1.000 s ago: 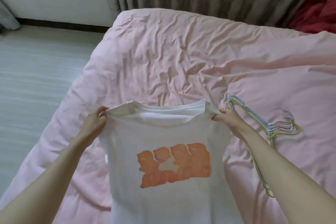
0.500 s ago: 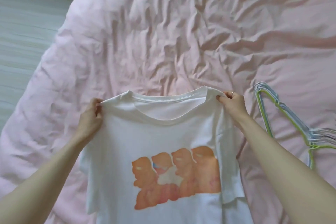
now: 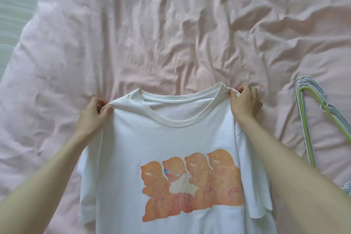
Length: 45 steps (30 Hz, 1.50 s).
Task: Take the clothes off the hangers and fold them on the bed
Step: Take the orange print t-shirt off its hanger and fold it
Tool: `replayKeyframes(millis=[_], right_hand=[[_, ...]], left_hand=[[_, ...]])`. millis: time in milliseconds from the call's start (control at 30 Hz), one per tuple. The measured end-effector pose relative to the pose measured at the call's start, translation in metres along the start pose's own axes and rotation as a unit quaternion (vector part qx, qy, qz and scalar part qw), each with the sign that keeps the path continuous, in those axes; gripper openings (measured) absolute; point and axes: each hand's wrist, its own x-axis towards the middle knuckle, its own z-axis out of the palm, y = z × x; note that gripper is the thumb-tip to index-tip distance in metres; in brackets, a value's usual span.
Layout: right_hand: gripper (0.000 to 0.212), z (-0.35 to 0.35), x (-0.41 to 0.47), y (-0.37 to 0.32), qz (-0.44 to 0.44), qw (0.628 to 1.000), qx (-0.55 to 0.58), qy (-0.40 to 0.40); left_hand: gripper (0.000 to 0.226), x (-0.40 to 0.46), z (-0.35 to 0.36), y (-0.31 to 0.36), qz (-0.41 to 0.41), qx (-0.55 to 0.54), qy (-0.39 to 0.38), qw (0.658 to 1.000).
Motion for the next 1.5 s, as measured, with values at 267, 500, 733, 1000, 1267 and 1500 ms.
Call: replayKeyframes(millis=[267, 500, 733, 1000, 1267, 1500], right_hand=[[0.057, 0.02, -0.119, -0.011, -0.217, 0.975, -0.048, -0.007], [0.053, 0.071, -0.262, -0.012, -0.304, 0.942, -0.082, -0.12], [0.064, 0.077, -0.29, -0.016, -0.262, 0.947, -0.119, -0.144], [0.061, 0.08, -0.31, -0.042, -0.162, 0.966, -0.087, -0.184], [0.056, 0.074, -0.329, -0.052, -0.129, 0.972, -0.045, -0.194], [0.054, 0.081, -0.328, -0.074, -0.073, 0.981, -0.039, -0.174]], left_hand=[[0.08, -0.072, -0.015, -0.021, -0.059, -0.075, -0.014, 0.995], [0.068, -0.133, -0.017, -0.09, -0.077, -0.239, -0.065, 0.966], [0.058, -0.137, -0.019, -0.096, -0.062, -0.292, -0.118, 0.947], [0.043, -0.146, -0.021, -0.104, 0.059, -0.074, -0.031, 0.995], [0.021, -0.13, -0.063, -0.114, -0.077, -0.291, -0.08, 0.95], [0.015, -0.075, -0.146, -0.135, 0.005, -0.221, -0.014, 0.975]])
